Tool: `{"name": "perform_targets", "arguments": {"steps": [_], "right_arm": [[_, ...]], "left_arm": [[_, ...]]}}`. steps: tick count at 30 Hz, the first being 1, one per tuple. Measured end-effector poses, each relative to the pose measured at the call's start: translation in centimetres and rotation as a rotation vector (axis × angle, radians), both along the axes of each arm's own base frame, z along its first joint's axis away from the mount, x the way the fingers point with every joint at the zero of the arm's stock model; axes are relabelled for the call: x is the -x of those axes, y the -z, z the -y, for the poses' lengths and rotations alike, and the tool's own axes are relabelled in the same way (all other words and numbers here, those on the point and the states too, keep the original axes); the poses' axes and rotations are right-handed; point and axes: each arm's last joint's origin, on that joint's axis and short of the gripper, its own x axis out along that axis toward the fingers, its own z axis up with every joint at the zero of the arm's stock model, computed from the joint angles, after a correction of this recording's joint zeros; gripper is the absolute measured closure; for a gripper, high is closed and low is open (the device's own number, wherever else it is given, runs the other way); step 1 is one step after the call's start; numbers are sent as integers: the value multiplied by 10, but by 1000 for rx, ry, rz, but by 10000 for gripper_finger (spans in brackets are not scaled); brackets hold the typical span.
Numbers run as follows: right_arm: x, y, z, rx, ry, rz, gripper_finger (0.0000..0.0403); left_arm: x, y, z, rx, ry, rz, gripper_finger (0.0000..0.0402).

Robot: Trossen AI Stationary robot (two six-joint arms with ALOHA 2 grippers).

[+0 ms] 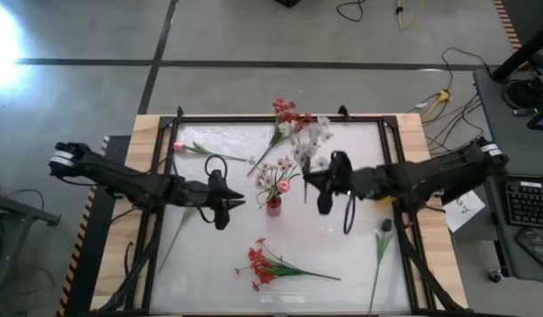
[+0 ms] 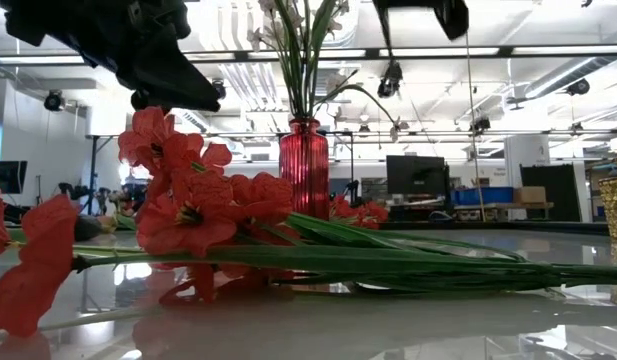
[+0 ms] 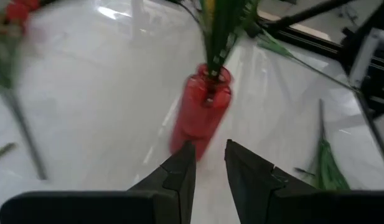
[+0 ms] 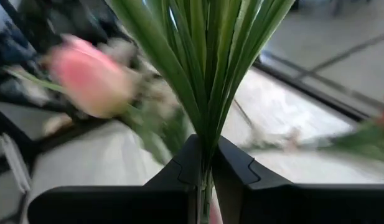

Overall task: Sort flowers into vase by color
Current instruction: Put the white flowers into the red vase

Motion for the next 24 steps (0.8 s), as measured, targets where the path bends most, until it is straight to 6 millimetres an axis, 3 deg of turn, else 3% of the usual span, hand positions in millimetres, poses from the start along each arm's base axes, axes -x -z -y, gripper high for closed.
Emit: {"name": "perform_targets", "arguments": {"steps": [7,16,24], "right_arm": [[-18,13,-34,164,105,108,380],[-56,47,-51,267,100,202,382],[-69,62,-59,350,107,215,383]], "left_arm": [[-6,8,2,16,41,-33,326],[-20,23,3,-5,38,-54,326],[-31,33,-2,-21,21,-50,293]]}}
